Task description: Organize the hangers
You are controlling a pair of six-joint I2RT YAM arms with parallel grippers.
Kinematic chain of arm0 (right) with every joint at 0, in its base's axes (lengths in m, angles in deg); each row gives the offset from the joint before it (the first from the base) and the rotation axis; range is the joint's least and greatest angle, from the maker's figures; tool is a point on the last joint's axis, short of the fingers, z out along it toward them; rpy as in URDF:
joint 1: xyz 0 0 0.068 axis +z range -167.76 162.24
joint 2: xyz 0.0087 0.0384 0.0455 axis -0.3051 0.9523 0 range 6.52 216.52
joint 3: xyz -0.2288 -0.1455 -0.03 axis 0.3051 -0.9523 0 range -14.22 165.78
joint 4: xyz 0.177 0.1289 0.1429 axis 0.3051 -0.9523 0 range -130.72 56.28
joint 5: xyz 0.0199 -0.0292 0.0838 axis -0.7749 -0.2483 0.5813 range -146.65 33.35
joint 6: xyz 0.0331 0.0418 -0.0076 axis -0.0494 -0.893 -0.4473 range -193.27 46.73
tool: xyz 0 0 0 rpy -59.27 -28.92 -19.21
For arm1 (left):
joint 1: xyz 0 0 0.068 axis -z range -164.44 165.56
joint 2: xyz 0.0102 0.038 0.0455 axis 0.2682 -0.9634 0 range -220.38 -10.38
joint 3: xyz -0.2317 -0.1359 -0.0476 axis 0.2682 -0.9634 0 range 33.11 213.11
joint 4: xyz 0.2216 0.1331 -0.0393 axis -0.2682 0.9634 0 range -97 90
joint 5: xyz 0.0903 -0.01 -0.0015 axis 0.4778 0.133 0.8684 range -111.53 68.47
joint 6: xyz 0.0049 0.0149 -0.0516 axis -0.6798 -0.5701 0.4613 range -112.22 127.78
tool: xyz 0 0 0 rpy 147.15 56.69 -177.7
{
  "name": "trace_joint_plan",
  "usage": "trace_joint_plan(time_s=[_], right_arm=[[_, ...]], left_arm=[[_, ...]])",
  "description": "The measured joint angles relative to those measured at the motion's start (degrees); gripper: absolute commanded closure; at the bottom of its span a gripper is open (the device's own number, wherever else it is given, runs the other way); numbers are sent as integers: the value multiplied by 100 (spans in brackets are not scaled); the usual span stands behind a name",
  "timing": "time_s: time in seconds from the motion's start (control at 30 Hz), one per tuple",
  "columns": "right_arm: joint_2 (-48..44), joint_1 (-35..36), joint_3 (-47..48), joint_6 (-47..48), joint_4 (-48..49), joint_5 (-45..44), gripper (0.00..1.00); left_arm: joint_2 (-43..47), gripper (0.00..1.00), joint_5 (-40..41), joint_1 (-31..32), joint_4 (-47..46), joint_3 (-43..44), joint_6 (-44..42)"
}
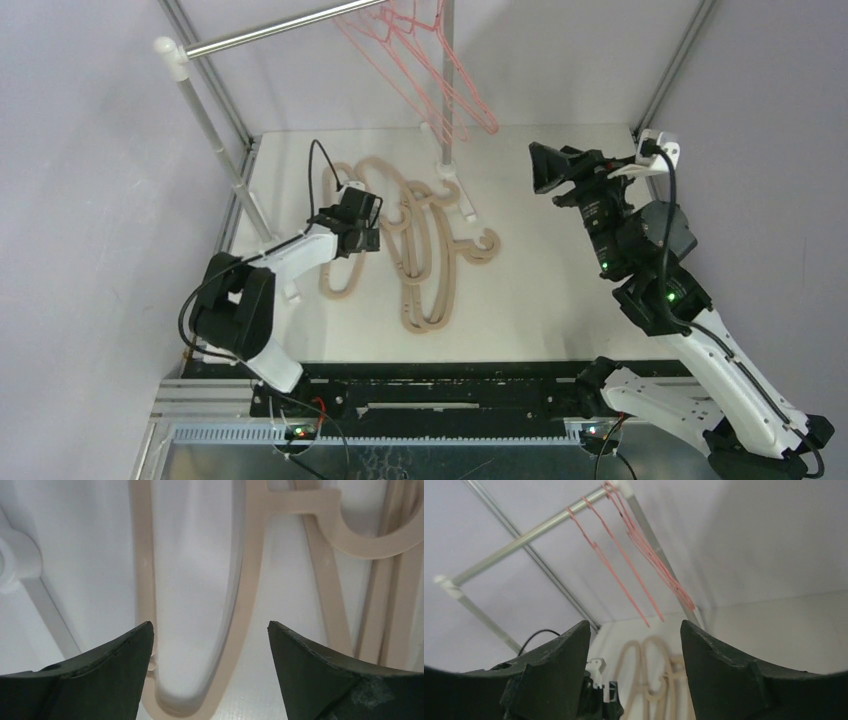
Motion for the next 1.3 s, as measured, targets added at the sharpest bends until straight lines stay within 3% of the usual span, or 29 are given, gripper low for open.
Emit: trace_joint_plan(time_s=[0.23,0.5,0.63,0.73,0.87,0.9,0.93,1.3], right_arm=[[-138,-221,-319,20,-350,-68,25],[-398,-496,-439,0,-424,-4,26],[-511,-590,-551,-4,-426,46,26],[-564,-678,-658,-20,-433,101,26],[-603,-778,-756,-28,-481,186,26],[-621,-800,-780,-28,-485,201,26],[-643,-820,-815,-33,-496,216,26],[-1014,-1019,-1108,-87,-509,247,26]], left_arm=[[-562,16,-302,4,33,4,-208],[-798,34,-890,7,-186,7,-431],[-850,51,-1075,9,-297,17,-422],[-874,58,-1150,13,-356,17,-391],[-901,81,-1268,22,-431,17,-352],[-907,95,-1285,28,-450,15,-334],[-911,99,-1287,33,-470,15,-315],[-634,100,-1410,31,-852,-393,-308]])
